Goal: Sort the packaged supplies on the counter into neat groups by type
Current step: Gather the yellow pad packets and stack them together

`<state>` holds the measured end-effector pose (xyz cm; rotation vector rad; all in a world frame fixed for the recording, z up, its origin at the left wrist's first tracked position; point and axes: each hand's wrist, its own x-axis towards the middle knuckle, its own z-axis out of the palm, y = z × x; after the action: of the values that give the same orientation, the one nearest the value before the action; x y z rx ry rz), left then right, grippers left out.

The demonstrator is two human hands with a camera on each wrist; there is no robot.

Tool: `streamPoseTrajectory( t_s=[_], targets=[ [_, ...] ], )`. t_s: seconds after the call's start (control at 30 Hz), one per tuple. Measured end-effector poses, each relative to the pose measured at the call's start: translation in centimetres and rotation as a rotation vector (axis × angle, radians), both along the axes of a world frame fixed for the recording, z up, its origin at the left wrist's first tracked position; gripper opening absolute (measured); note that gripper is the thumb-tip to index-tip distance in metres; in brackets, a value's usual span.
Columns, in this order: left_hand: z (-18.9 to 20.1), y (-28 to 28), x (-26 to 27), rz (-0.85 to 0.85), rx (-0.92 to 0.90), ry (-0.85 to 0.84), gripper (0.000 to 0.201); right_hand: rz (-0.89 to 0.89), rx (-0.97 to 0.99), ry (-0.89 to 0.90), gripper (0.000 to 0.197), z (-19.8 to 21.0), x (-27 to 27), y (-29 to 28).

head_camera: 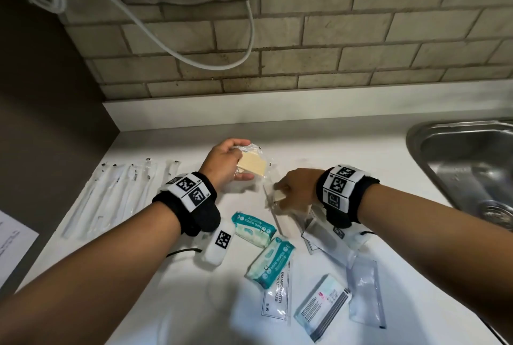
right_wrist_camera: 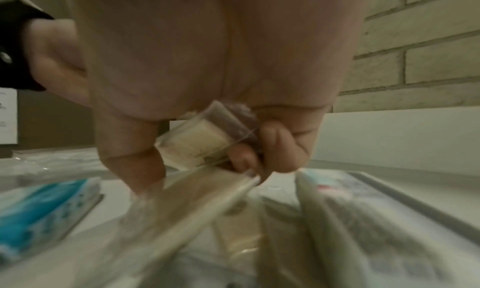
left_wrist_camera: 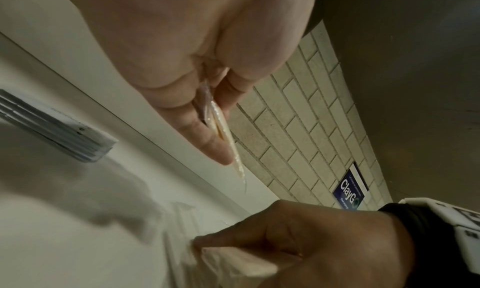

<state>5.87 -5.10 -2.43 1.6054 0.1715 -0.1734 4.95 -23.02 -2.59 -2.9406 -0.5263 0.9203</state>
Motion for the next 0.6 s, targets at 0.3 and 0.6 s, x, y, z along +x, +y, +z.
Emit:
streamPoseTrajectory(
  t_s=[0.3,0.6],
  targets=[
    [-0.1,-0.4,-0.8,-0.031,0.043,-0.011,0.034,-0.013,0.230,0.080,0.040,0.3,-2.4,0.2],
    [0.6,-0.7,-1.0,-0.041,0.043,-0.022,0.035,-0.028,-0.064,-0.093,0.048,-0.7,-0.8,-0.8]
  ],
)
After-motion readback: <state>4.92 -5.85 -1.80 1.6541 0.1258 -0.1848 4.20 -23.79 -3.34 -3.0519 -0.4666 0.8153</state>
